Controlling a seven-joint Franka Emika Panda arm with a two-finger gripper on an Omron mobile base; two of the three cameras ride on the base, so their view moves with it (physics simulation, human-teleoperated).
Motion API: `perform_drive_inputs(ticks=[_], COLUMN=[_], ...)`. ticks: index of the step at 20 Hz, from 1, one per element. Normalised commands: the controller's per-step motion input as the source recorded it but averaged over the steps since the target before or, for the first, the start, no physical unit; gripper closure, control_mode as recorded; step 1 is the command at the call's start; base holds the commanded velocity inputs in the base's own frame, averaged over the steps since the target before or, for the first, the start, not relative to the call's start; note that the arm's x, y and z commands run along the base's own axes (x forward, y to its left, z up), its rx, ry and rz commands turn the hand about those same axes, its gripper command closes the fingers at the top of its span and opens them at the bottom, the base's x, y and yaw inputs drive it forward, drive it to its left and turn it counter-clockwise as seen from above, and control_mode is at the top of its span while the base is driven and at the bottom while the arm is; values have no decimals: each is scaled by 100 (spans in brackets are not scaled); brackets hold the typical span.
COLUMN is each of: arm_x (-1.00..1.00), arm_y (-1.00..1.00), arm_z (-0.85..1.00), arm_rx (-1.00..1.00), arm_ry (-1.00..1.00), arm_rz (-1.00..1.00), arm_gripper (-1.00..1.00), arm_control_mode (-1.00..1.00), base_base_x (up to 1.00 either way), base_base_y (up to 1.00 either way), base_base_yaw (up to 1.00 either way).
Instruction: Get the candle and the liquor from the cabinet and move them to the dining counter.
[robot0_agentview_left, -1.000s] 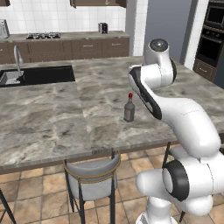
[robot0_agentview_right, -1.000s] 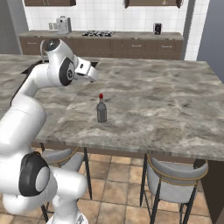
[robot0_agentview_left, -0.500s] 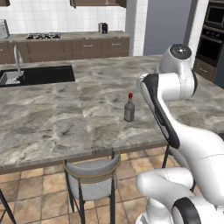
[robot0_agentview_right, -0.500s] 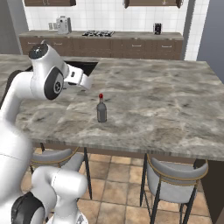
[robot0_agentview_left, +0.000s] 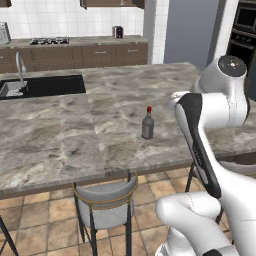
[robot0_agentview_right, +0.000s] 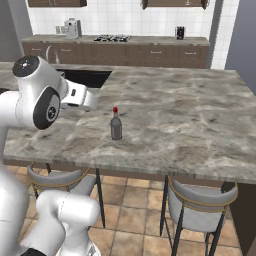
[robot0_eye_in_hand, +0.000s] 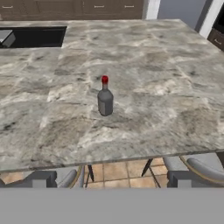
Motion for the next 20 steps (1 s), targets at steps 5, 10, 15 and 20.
perform_drive_inputs(ticks=[5, 10, 15, 20], arm_x=[-78, -50, -3, 0], arm_y=[-6, 0, 0, 0], arm_z=[0, 0, 0, 0], arm_rx=[0, 0, 0, 0], arm_ry=[0, 0, 0, 0], arm_rz=[0, 0, 0, 0], arm_gripper=[-100, -100, -100, -100], arm_control_mode=[-100, -100, 100, 100], base_base_x=[0, 0, 0, -2], base_base_y=[0, 0, 0, -68], base_base_yaw=[0, 0, 0, 0])
